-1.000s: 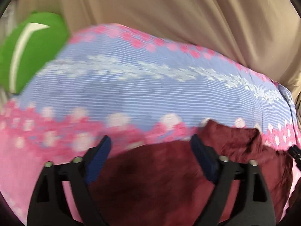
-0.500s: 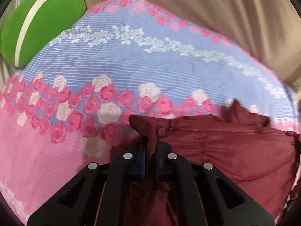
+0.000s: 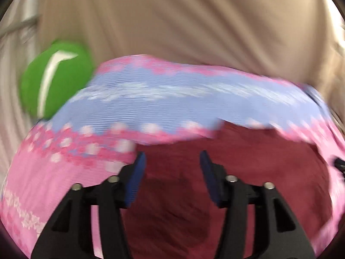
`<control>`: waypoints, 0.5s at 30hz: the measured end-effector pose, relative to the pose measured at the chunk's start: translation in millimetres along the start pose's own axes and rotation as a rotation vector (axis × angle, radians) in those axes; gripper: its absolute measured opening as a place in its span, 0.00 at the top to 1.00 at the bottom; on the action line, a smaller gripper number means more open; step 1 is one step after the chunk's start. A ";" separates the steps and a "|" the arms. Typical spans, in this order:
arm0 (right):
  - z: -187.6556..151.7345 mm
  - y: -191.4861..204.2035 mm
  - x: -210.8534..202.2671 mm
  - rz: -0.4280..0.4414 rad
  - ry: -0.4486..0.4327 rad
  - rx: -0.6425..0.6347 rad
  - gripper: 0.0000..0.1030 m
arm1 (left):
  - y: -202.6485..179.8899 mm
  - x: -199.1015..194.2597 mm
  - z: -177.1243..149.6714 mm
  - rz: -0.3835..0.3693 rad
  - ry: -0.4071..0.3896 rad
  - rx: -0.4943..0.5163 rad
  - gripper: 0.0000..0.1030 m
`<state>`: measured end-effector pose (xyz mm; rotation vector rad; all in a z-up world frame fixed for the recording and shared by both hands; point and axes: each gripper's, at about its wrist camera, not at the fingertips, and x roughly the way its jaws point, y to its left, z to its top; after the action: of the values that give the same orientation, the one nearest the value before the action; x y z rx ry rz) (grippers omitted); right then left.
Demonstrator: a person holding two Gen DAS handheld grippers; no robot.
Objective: Fold large clothes
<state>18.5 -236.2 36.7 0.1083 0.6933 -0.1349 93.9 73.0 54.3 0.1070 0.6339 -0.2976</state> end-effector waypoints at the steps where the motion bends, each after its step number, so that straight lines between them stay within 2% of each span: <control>1: -10.9 21.3 0.2 0.069 0.028 -0.029 0.81 | -20.4 -3.8 -13.3 -0.060 0.030 0.039 0.47; 2: -26.8 47.1 2.1 0.144 0.067 -0.065 0.81 | -34.9 -1.7 -24.6 -0.107 0.066 0.063 0.47; 4: -54.2 80.3 4.2 0.197 0.109 -0.131 0.82 | -57.9 4.3 -50.4 -0.163 0.143 0.103 0.47; 5: -64.4 87.2 4.3 0.182 0.112 -0.154 0.82 | -67.2 8.4 -67.4 -0.169 0.177 0.123 0.47; 7: -81.1 86.2 3.7 0.139 0.118 -0.177 0.82 | -68.9 12.8 -90.7 -0.117 0.200 0.138 0.46; 11: -103.1 35.3 -5.6 -0.001 0.131 -0.094 0.82 | -30.0 3.7 -116.8 -0.057 0.210 0.059 0.46; 15: -122.4 -30.4 -14.3 -0.140 0.145 0.022 0.80 | 11.1 -3.1 -132.7 0.066 0.215 0.006 0.44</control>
<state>-74.2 -247.3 -49.3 0.0908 0.8446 -0.2711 19.7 109.3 -50.2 0.1669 0.8412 -0.2262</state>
